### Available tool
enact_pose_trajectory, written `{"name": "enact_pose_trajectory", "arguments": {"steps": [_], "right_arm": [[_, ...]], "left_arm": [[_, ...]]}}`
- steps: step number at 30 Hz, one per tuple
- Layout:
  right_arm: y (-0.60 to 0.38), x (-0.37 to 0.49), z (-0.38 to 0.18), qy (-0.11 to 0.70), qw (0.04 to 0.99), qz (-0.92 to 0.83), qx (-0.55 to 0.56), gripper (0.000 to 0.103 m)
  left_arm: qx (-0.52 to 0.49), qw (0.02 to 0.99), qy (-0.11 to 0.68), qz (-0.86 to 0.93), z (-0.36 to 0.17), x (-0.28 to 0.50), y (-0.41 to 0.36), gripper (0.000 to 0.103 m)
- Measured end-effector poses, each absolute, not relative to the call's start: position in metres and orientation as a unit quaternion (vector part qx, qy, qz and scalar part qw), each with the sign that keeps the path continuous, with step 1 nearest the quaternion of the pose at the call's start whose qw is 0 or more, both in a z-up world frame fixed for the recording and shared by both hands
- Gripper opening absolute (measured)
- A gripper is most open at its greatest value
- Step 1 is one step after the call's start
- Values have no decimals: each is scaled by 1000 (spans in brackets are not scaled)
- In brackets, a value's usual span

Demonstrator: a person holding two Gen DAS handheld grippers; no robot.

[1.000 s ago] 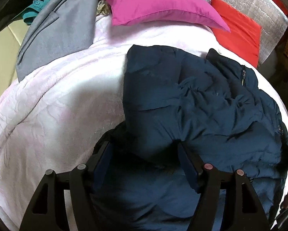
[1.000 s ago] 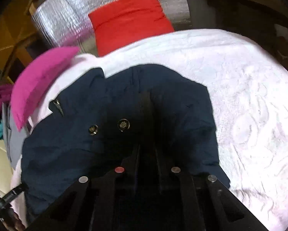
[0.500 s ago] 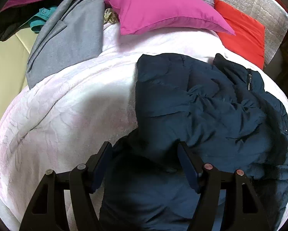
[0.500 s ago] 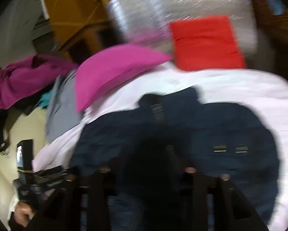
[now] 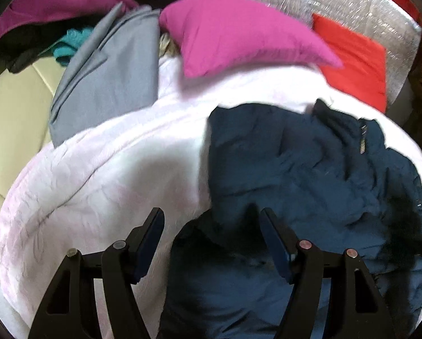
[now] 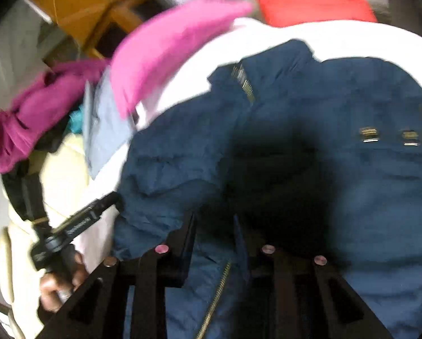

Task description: Fold large clothes

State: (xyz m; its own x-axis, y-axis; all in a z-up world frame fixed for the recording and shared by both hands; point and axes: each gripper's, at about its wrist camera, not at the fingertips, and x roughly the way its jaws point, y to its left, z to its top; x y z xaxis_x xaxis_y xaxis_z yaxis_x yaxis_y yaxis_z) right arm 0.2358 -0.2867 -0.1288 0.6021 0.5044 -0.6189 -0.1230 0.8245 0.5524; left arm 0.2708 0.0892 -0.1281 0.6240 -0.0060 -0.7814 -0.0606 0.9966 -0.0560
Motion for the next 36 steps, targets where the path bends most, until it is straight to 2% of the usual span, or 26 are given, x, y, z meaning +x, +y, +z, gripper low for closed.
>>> {"name": "enact_pose_trajectory", "arguments": {"steps": [3,5,6,7,9,13,19,21,23,30,36], "right_arm": [[-323,227,-136,382,871,130,281,32],[-352,228,-162,415,847,108,314,31],[-361,229,-175,432,834,108,326,26],[-367,228,-182,434,827,111,340,14],[-379,222,-186,428,815,119,371,13],[-390,213,-160,398,839,103,356,19],[-382,242,-125,354,848,131,373,21],[-365,261,-122,362,848,137,362,25],[-354,271,-124,371,845,142,358,36],[-322,321,-167,432,819,123,357,35],[-335,286,-142,397,837,143,349,37]], "left_arm": [[-31,897,442,5,-134,274,82,71],[-11,886,463,10,-146,280,76,71],[0,880,476,12,-153,282,74,71],[3,876,482,12,-157,284,73,71],[-3,876,481,11,-155,284,76,71],[-10,883,469,14,-146,282,81,71],[-25,902,430,11,-128,272,83,71],[-23,904,426,10,-127,274,80,71],[-13,900,435,8,-132,277,75,71],[36,881,472,12,-151,283,67,72],[17,888,459,8,-142,282,75,71]]}}
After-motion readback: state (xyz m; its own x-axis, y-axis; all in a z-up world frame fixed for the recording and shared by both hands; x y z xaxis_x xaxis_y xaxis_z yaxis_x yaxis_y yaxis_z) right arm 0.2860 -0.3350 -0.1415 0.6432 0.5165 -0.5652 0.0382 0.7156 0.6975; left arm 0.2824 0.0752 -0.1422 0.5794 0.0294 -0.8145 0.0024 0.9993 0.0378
